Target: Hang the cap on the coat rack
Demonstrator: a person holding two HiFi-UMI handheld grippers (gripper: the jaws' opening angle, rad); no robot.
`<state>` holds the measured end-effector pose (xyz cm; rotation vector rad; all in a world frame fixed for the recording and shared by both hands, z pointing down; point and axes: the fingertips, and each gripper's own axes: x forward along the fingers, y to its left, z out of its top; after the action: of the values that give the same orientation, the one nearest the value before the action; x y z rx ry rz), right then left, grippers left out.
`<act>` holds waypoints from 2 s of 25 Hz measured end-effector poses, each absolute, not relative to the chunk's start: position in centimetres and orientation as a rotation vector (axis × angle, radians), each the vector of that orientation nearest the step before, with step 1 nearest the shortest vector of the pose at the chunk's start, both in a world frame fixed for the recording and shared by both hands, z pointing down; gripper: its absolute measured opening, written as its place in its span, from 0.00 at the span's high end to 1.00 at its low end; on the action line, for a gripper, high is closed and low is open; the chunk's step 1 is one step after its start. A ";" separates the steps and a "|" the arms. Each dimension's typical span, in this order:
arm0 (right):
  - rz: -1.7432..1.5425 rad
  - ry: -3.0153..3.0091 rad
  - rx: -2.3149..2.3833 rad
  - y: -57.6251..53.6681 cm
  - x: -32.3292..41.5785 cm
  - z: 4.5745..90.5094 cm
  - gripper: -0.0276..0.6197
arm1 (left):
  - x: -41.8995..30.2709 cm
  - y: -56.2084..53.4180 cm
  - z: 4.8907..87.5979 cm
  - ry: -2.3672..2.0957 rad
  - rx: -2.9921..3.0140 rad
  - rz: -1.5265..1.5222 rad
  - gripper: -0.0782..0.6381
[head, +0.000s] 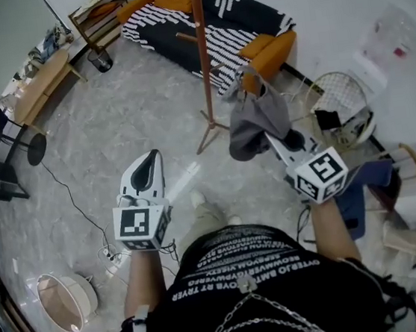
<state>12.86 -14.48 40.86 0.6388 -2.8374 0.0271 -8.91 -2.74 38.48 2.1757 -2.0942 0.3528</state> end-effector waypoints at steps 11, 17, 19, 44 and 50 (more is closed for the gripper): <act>0.020 -2.839 0.649 -16.9 10.8 40.4 0.91 | -11.1 -6.6 38.2 -2.097 2.222 0.368 0.89; 0.034 -2.828 0.671 -18.0 10.7 40.8 0.91 | -11.1 -8.4 37.7 -2.082 2.231 0.328 0.89; 0.031 -2.830 0.678 -18.6 10.6 40.6 0.91 | -11.3 -8.9 37.4 -2.085 2.241 0.334 0.89; 0.059 -2.804 0.694 -23.2 7.9 41.7 0.91 | -13.8 -14.7 39.7 -2.002 2.281 0.424 0.89; 0.056 -2.797 0.718 -24.6 6.2 41.5 0.91 | -15.5 -16.5 39.7 -1.986 2.311 0.417 0.89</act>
<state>6.23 -24.59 41.47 0.7183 -2.7974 0.0556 -15.53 -16.50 39.67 2.3114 -1.9856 0.4174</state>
